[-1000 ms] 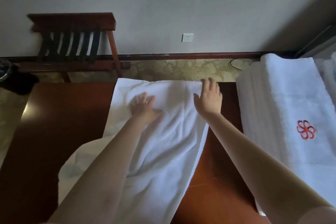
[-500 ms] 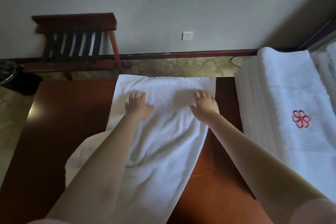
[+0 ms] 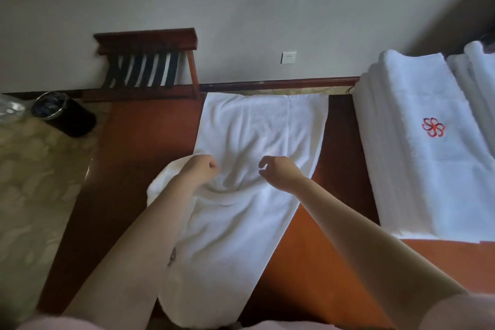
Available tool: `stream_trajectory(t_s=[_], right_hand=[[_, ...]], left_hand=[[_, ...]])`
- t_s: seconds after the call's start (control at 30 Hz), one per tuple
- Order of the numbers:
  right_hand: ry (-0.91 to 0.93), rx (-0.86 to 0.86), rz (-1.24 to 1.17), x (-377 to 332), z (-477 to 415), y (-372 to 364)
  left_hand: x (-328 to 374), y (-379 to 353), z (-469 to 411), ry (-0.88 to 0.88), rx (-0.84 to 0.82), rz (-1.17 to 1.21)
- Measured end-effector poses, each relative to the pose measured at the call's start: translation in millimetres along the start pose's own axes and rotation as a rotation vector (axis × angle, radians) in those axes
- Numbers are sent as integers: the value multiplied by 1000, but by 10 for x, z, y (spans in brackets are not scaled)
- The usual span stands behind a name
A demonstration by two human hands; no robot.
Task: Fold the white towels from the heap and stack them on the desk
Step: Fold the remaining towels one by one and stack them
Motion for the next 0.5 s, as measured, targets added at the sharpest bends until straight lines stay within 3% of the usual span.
stream_trajectory(t_s=[0.17, 0.27, 0.4, 0.5], right_hand=[[-102, -31, 17, -7, 489, -488], [-161, 9, -1, -89, 788, -759], [-276, 80, 41, -110, 1238, -1152], [-412, 202, 29, -16, 1625, -1411]], left_hand=[[-398, -251, 360, -49, -86, 14], [-593, -387, 523, -122, -74, -134], [-975, -635, 685, -72, -120, -253], [-1190, -737, 744, -65, -67, -326]])
Point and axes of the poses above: each hand's wrist, its own z-axis away from the middle knuckle, its own y-axis out of the back of the hand, x = y × z, the point moved 6 cm from there along -z, towards the middle knuckle, and after that the axes turned 11 degrees about -z, right-handed, at the moved point
